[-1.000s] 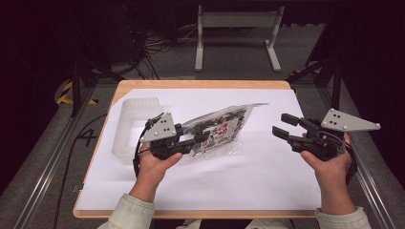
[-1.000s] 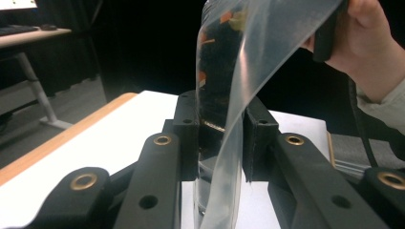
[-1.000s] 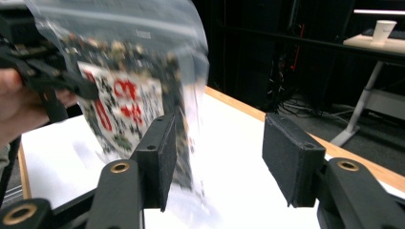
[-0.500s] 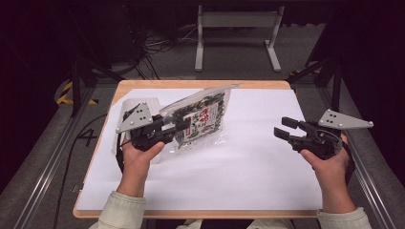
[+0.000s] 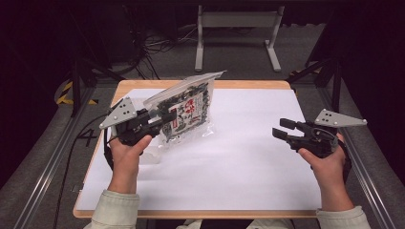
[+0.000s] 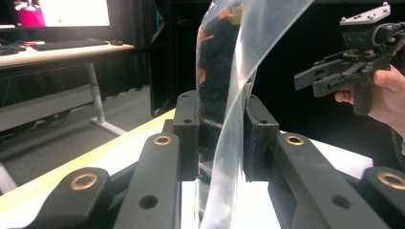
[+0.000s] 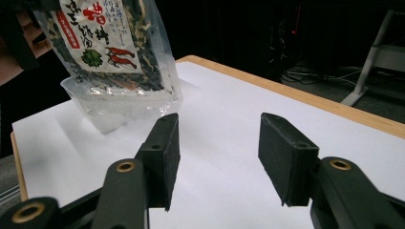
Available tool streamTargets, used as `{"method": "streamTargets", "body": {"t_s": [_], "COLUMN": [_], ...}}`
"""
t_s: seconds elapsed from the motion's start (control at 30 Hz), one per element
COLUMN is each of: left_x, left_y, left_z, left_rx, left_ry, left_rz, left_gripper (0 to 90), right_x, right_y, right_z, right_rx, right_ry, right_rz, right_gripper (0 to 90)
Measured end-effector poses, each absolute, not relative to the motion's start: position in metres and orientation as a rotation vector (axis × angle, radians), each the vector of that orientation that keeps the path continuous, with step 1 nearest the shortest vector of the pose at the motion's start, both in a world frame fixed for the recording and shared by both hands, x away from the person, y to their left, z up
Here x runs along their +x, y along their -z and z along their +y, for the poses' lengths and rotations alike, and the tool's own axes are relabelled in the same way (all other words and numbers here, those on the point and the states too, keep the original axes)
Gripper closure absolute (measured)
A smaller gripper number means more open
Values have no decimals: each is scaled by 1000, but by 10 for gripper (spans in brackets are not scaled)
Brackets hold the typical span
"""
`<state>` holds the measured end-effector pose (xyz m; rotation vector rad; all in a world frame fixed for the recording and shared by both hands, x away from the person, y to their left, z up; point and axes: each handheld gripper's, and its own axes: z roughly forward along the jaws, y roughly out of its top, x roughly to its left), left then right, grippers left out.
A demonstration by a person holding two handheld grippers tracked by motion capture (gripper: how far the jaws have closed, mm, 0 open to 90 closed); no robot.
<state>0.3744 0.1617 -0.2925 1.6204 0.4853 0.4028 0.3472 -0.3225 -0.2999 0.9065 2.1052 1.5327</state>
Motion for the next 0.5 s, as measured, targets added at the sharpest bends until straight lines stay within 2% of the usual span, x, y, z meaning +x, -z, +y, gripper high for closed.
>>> {"method": "streamTargets", "body": {"t_s": [0.5], "left_x": [391], "left_y": [285], "left_z": [187], "left_rx": [1556], "left_ry": [-470], "left_rz": [530], "left_gripper": [726], "right_x": [352], "right_y": [304], "right_z": [-326], "right_rx": [929], "right_ry": [-1529], "right_rz": [2120], "right_gripper": [490]}}
